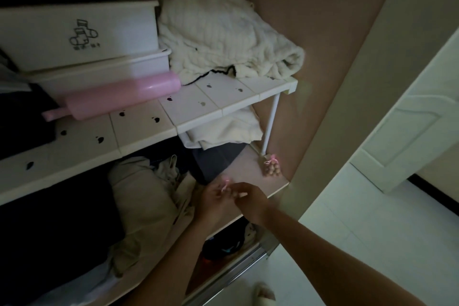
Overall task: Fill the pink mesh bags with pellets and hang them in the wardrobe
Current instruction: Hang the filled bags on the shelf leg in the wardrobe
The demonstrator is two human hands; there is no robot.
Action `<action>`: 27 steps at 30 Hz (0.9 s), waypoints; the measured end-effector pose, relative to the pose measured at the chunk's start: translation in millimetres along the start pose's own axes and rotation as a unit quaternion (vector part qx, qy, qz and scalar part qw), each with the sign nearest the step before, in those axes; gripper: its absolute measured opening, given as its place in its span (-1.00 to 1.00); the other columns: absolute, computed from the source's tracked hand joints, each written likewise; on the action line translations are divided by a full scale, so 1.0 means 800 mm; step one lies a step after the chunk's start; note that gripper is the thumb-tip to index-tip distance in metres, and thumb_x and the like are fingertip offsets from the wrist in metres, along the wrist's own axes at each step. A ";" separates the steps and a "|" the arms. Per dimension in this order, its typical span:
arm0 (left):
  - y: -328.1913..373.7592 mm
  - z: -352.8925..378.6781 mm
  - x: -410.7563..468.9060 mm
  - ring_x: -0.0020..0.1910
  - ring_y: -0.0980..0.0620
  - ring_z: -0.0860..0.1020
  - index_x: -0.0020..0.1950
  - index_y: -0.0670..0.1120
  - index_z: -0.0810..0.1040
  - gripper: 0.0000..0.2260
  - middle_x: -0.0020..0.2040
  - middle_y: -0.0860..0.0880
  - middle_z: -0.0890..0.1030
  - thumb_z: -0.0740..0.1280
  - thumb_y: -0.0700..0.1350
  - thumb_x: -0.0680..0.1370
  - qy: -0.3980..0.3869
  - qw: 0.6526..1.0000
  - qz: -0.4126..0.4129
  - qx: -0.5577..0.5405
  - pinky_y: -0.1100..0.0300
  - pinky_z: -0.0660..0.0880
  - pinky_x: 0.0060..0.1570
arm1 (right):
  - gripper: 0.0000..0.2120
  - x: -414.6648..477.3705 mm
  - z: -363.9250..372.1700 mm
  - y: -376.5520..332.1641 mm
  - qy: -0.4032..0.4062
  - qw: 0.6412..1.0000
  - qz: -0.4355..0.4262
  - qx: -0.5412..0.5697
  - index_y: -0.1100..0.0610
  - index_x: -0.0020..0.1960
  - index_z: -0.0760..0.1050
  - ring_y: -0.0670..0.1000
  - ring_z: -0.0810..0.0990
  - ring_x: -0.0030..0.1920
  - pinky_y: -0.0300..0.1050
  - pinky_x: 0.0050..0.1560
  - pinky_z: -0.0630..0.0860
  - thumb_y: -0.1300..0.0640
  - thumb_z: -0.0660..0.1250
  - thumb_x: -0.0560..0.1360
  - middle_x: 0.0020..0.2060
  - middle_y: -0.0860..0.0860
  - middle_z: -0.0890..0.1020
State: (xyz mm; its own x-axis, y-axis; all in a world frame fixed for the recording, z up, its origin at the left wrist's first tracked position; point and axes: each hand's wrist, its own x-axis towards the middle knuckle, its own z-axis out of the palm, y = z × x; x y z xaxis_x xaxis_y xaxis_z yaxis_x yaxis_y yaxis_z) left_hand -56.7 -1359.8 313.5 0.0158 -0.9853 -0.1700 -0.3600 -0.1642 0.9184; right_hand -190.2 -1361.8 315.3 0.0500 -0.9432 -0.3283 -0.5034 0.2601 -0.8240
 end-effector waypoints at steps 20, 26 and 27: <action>0.311 0.000 -0.089 -0.17 0.08 0.67 -0.01 -0.03 0.61 -0.91 -0.13 0.00 0.72 0.44 -0.07 0.51 0.043 0.977 0.150 -0.143 0.17 0.60 -0.17 | -0.56 -0.158 -0.249 -0.155 0.186 0.913 -0.355 -0.073 -0.05 0.30 0.50 -0.25 0.58 -0.03 -0.48 -0.06 0.44 0.12 0.52 0.46 0.12 -0.16 0.60; 0.440 -0.004 -0.120 -0.05 0.16 0.65 0.09 0.13 0.65 -0.87 -0.01 0.09 0.69 0.38 -0.02 0.56 0.101 0.943 0.307 -0.081 0.19 0.60 -0.03 | -0.55 -0.213 -0.338 -0.232 0.255 0.857 -0.446 -0.040 -0.09 0.33 0.48 -0.42 0.55 -0.01 -0.56 -0.04 0.42 0.15 0.48 0.50 0.01 -0.34 0.57; 0.462 -0.006 -0.126 -0.04 0.19 0.64 0.11 0.14 0.64 -0.84 -0.01 0.12 0.68 0.37 -0.04 0.57 0.109 0.935 0.330 -0.067 0.26 0.58 -0.02 | -0.55 -0.219 -0.351 -0.247 0.266 0.844 -0.465 -0.043 -0.09 0.35 0.47 -0.42 0.55 0.00 -0.56 -0.02 0.42 0.16 0.46 0.51 0.04 -0.33 0.57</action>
State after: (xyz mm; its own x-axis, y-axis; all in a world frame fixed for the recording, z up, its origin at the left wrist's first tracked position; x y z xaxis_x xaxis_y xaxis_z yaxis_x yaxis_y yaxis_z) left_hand -186.6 -1321.8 672.0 0.0270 -0.8577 0.5134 -0.2386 0.4932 0.8366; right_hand -341.9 -1305.8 665.2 0.0758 -0.6968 0.7133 -0.5223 -0.6371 -0.5668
